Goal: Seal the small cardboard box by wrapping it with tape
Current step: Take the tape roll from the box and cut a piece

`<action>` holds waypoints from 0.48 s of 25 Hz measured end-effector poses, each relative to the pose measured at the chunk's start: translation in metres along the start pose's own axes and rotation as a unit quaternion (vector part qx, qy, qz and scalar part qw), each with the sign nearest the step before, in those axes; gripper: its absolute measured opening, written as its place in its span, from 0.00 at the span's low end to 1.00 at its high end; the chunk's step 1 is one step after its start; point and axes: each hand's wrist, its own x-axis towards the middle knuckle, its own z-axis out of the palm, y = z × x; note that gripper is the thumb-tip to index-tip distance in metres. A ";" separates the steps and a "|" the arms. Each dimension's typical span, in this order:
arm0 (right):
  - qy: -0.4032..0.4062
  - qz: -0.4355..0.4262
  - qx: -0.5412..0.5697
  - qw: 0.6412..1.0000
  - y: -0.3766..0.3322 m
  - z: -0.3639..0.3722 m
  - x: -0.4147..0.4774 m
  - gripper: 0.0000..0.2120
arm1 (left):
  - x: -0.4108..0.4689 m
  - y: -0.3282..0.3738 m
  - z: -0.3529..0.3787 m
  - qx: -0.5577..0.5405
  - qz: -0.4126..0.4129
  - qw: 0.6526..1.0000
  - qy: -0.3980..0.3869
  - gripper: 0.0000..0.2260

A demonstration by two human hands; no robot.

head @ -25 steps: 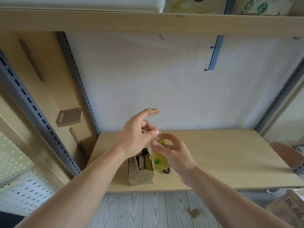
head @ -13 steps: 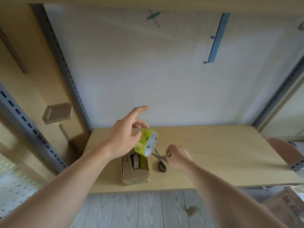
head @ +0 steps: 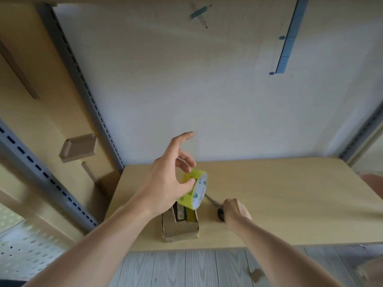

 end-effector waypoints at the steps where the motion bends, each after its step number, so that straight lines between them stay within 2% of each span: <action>1: -0.002 -0.009 -0.009 1.000 0.003 0.000 -0.002 0.15 | 0.000 0.002 0.001 0.002 0.004 1.000 -0.004 0.41; 4: 0.004 -0.027 0.018 0.999 0.015 -0.018 -0.015 0.11 | -0.001 0.007 0.003 -0.005 0.016 1.000 -0.003 0.40; 8: 0.032 -0.071 0.177 0.981 0.047 -0.075 -0.035 0.05 | -0.001 0.010 -0.001 -0.024 0.020 0.999 0.014 0.39; 12: 0.103 -0.157 0.201 0.961 0.067 -0.142 -0.078 0.04 | -0.004 0.019 -0.008 -0.033 0.038 0.999 0.015 0.40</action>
